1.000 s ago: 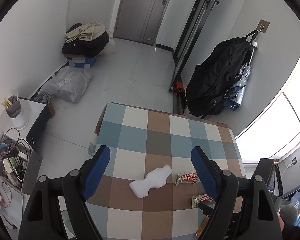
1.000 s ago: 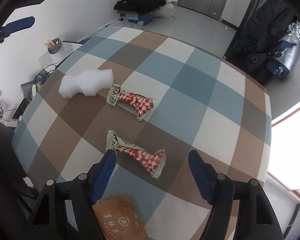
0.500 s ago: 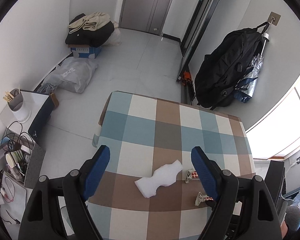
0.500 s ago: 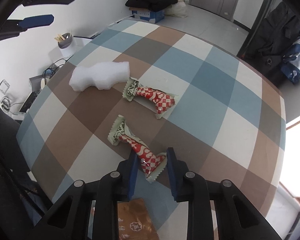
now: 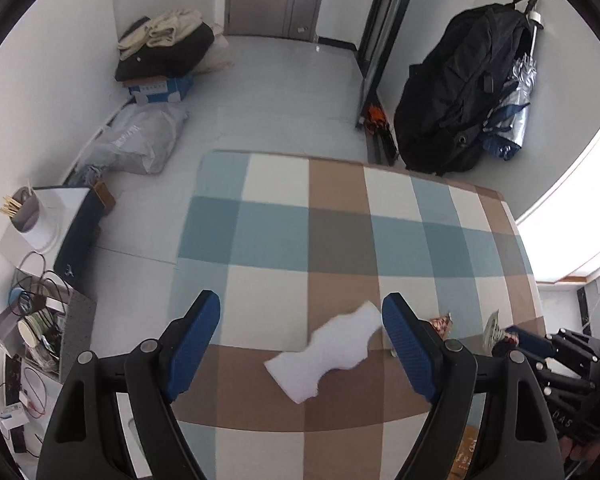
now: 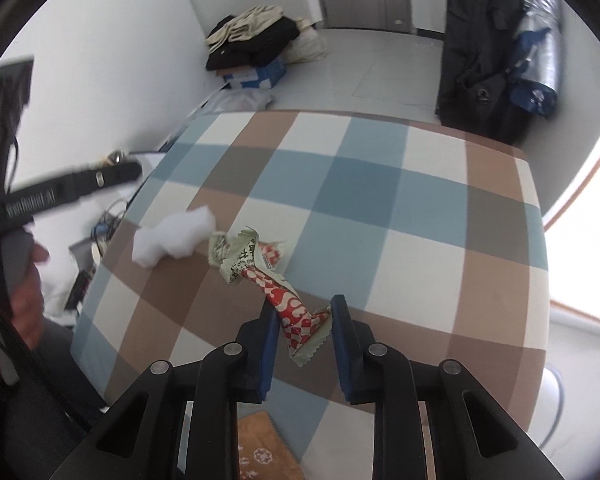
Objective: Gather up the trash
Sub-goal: 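Close the right tool on the red-and-white candy wrapper, then close the left tool on the white foam piece while the right tool holds the wrapper, then lift the foam and wrapper and carry both tools over the bin, then open the right tool over the bin while the left tool releases the foam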
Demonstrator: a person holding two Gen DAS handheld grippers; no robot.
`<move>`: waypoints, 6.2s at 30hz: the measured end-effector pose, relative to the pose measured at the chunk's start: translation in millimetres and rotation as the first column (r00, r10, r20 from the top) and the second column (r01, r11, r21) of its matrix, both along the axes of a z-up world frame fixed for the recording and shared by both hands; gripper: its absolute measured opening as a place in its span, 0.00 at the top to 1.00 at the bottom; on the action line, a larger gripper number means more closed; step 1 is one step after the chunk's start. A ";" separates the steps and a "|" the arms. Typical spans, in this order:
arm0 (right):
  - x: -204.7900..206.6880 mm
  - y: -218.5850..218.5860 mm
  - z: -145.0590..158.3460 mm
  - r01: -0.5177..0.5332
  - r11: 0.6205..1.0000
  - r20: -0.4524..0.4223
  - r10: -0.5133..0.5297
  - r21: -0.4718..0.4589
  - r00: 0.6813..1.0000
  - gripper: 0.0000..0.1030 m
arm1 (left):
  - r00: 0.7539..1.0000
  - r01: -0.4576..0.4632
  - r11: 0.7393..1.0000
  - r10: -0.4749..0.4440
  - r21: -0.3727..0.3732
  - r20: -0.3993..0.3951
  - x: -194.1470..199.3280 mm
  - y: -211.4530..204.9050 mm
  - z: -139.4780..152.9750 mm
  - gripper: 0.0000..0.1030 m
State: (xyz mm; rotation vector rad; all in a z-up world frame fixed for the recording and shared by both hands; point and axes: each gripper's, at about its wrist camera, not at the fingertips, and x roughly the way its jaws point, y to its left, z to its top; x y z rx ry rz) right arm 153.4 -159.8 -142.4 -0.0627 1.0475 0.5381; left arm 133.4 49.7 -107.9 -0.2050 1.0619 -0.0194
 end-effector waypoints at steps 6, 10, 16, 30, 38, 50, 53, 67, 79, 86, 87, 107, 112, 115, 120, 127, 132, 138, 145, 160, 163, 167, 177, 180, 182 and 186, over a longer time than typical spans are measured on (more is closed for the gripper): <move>9.7 -16.4 1.5 0.044 0.998 -0.010 -0.044 0.052 0.999 0.77 | 0.989 0.107 0.987 -0.094 0.119 -0.115 6.1 -29.1 -27.1 0.21; 12.8 -18.8 -0.7 0.047 0.997 -0.023 -0.045 0.055 0.999 0.77 | 0.982 0.144 0.976 -0.121 0.162 -0.147 6.1 -37.2 -35.2 0.21; 13.4 -22.0 0.4 0.049 0.996 -0.029 -0.047 0.072 0.999 0.77 | 0.975 0.159 0.979 -0.135 0.126 -0.177 7.0 -35.9 -41.2 0.22; 15.0 -22.4 -2.6 0.062 0.996 -0.043 -0.059 0.064 0.997 0.76 | 0.973 0.201 0.968 -0.179 0.153 -0.148 7.2 -39.2 -39.9 0.66; 15.2 -21.0 -3.1 0.067 0.996 -0.040 -0.065 0.061 0.997 0.76 | 0.976 0.176 0.980 -0.161 0.097 -0.143 6.3 -33.4 -36.3 0.67; 15.4 -18.8 -6.9 0.081 0.995 -0.046 -0.078 0.062 0.996 0.76 | 0.984 0.123 0.992 -0.123 -0.008 -0.127 2.3 -22.4 -31.2 0.67; 14.2 -16.3 -10.5 0.084 0.994 -0.065 -0.079 0.073 0.995 0.76 | 0.986 0.115 0.993 -0.117 -0.029 -0.121 -0.1 -20.3 -29.2 0.67; -9.7 0.9 -5.6 0.057 0.996 -0.027 -0.055 0.067 0.998 0.77 | 0.996 0.061 0.995 -0.066 -0.083 -0.056 -13.4 -10.2 -13.9 0.67; -60.0 -12.4 23.1 0.104 0.985 -0.002 -0.104 0.141 0.995 0.76 | 0.995 0.104 0.987 -0.101 -0.126 0.026 -32.2 -16.5 5.0 0.67; -86.8 -29.2 45.9 0.124 0.975 0.057 -0.137 0.184 0.989 0.76 | 0.993 0.074 0.989 -0.062 -0.130 0.099 -42.8 -16.6 22.9 0.67; -89.6 -31.1 49.8 0.127 0.973 0.065 -0.141 0.191 0.988 0.76 | 0.992 0.074 0.990 -0.060 -0.124 0.114 -44.4 -17.7 26.8 0.67; -151.2 -157.5 147.5 0.229 0.912 0.244 -0.321 0.341 0.915 0.76 | 0.928 0.247 0.956 -0.187 -0.156 0.322 -55.1 -125.3 111.6 0.67; -158.3 -203.7 157.6 0.294 0.895 0.261 -0.388 0.336 0.884 0.76 | 0.894 0.346 0.927 -0.280 -0.142 0.349 -55.2 -176.8 125.5 0.67; -161.4 -231.2 153.0 0.345 0.881 0.252 -0.432 0.325 0.866 0.76 | 0.875 0.408 0.900 -0.339 -0.151 0.346 -51.6 -207.1 127.5 0.67; -165.2 -280.2 132.5 0.452 0.832 0.203 -0.527 0.323 0.825 0.76 | 0.850 0.489 0.855 -0.425 -0.171 0.311 -44.2 -253.0 119.1 0.67; -155.4 -342.9 71.9 0.605 0.740 0.038 -0.641 0.294 0.766 0.76 | 0.799 0.602 0.751 -0.573 -0.271 0.184 -29.5 -316.0 85.6 0.67; -139.8 -368.0 16.0 0.680 0.691 -0.090 -0.682 0.247 0.726 0.76 | 0.753 0.644 0.699 -0.651 -0.311 0.098 -21.2 -353.6 60.0 0.67; -117.9 -384.7 -43.2 0.727 0.656 -0.234 -0.688 0.205 0.687 0.76 | 0.718 0.639 0.674 -0.696 -0.370 -0.030 -5.6 -387.0 23.1 0.67; -96.6 -391.6 -102.8 0.739 0.657 -0.360 -0.659 0.150 0.660 0.76 | 0.694 0.608 0.681 -0.706 -0.408 -0.143 9.9 -407.9 -10.3 0.67; -56.6 -409.9 -159.9 0.768 0.602 -0.508 -0.601 0.221 0.617 0.50 | 0.684 0.547 0.726 -0.675 -0.417 -0.277 37.1 -431.8 -55.9 0.67; -61.0 -415.8 -155.3 0.772 0.589 -0.490 -0.614 0.239 0.619 0.50 | 0.674 0.543 0.726 -0.677 -0.421 -0.297 38.0 -437.9 -64.0 0.67; -71.1 -423.3 -151.7 0.784 0.576 -0.475 -0.636 0.233 0.608 0.45 | 0.665 0.543 0.729 -0.676 -0.417 -0.316 37.6 -444.6 -72.2 0.67; -91.7 -444.1 -145.7 0.815 0.537 -0.451 -0.685 0.219 0.572 0.35 | 0.641 0.525 0.752 -0.658 -0.398 -0.395 39.7 -458.1 -92.7 0.66; -94.1 -446.0 -144.4 0.820 0.529 -0.449 -0.691 0.220 0.566 0.35 | 0.628 0.519 0.759 -0.651 -0.394 -0.427 40.3 -462.2 -100.3 0.63; -95.5 -447.6 -143.2 0.822 0.525 -0.446 -0.695 0.221 0.564 0.34 | 0.616 0.531 0.762 -0.647 -0.370 -0.450 38.4 -467.3 -103.8 0.61; -96.9 -447.8 -141.8 0.827 0.520 -0.438 -0.705 0.215 0.557 0.33 | 0.624 0.547 0.765 -0.643 -0.340 -0.445 36.3 -471.0 -100.1 0.47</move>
